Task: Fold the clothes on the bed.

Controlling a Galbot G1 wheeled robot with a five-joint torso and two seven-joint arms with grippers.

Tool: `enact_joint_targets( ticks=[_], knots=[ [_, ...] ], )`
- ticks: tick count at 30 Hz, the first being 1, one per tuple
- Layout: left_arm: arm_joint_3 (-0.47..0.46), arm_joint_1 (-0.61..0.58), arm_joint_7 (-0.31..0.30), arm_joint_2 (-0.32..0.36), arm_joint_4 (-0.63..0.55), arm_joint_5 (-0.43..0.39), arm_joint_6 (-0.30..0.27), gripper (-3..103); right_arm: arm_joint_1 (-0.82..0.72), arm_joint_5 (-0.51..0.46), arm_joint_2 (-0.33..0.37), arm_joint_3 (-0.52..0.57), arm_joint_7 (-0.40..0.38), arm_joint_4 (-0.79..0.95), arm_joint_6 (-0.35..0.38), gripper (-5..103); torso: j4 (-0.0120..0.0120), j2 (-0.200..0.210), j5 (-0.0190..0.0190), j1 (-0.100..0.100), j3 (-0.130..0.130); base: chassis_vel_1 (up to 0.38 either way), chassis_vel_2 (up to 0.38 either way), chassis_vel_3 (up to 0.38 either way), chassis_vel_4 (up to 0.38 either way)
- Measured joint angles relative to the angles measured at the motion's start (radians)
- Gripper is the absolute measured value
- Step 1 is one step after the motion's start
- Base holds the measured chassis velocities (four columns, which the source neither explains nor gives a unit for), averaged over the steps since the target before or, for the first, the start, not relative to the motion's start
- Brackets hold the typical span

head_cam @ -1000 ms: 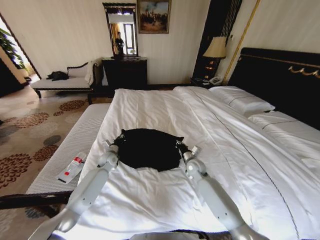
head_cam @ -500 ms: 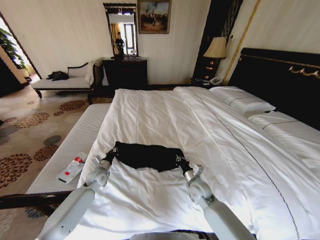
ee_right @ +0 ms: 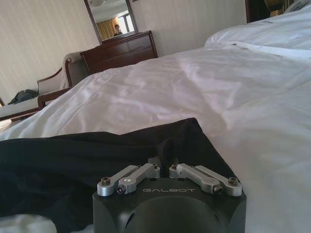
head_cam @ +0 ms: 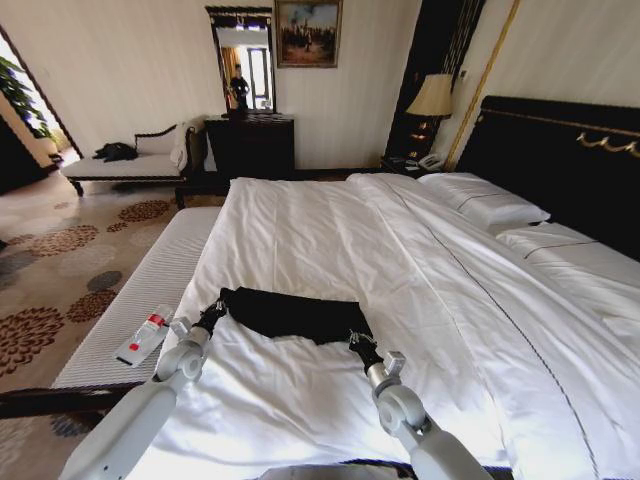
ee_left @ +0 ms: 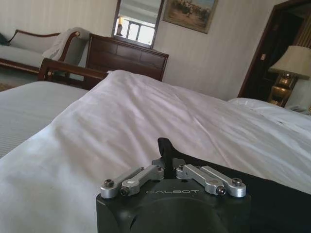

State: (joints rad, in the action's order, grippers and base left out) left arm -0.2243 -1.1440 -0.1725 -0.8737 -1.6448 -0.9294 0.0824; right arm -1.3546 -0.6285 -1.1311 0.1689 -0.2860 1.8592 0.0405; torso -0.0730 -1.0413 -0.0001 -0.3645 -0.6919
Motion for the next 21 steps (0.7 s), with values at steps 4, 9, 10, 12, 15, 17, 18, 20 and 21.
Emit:
enact_joint_targets(
  ticks=[4, 9, 10, 12, 15, 17, 18, 20, 21],
  knots=[
    [-0.011, -0.062, 0.001, 0.014, -0.055, 0.041, 0.003, 19, -0.039, 0.003, 0.018, 0.018, -0.001, 0.037, -0.003, 16, -0.0001, 0.000, 0.0001, 0.000, 0.000, 0.000, 0.000, 0.000, 0.000],
    [-0.098, -0.169, -0.001, 0.024, -0.111, 0.072, 0.005, 40, -0.126, 0.047, 0.033, 0.057, -0.012, 0.117, -0.035, 37, -0.0003, 0.000, 0.0001, 0.000, 0.000, 0.000, 0.000, 0.000, 0.000],
    [-0.121, -0.192, -0.004, 0.024, -0.123, 0.087, 0.007, 40, -0.139, 0.045, 0.036, 0.070, -0.013, 0.134, -0.038, 37, -0.0001, 0.000, -0.0001, 0.000, 0.000, 0.000, 0.000, 0.000, 0.000],
    [-0.175, -0.246, -0.007, 0.021, -0.152, 0.146, 0.020, 51, -0.161, 0.001, 0.046, 0.110, -0.020, 0.178, -0.026, 48, -0.0002, 0.000, 0.0002, 0.000, 0.000, 0.000, 0.000, 0.000, 0.000],
    [-0.232, -0.312, 0.002, 0.013, -0.189, 0.235, 0.045, 57, -0.159, -0.120, 0.060, 0.153, -0.063, 0.225, 0.032, 60, -0.0004, 0.000, -0.0001, 0.000, 0.000, 0.000, 0.000, 0.000, 0.000],
    [-0.280, -0.375, 0.018, 0.002, -0.236, 0.275, 0.061, 68, -0.128, -0.266, 0.069, 0.189, -0.127, 0.248, 0.100, 65, -0.0003, 0.000, 0.0003, 0.000, 0.000, 0.000, 0.000, 0.000, 0.000],
    [-0.313, -0.428, 0.022, -0.011, -0.279, 0.282, 0.060, 74, -0.097, -0.392, 0.077, 0.219, -0.171, 0.252, 0.157, 71, 0.0000, 0.000, 0.0002, 0.000, 0.000, 0.000, 0.000, 0.000, 0.000],
    [-0.336, -0.471, 0.025, -0.024, -0.310, 0.291, 0.060, 78, -0.072, -0.485, 0.083, 0.242, -0.194, 0.249, 0.196, 76, -0.0003, 0.000, 0.0001, 0.000, 0.000, 0.000, 0.000, 0.000, 0.000],
    [-0.361, -0.513, 0.028, -0.039, -0.336, 0.300, 0.058, 78, -0.050, -0.573, 0.090, 0.264, -0.209, 0.238, 0.233, 81, 0.0001, 0.000, -0.0001, 0.000, 0.000, 0.000, 0.000, 0.000, 0.000]
  ],
)
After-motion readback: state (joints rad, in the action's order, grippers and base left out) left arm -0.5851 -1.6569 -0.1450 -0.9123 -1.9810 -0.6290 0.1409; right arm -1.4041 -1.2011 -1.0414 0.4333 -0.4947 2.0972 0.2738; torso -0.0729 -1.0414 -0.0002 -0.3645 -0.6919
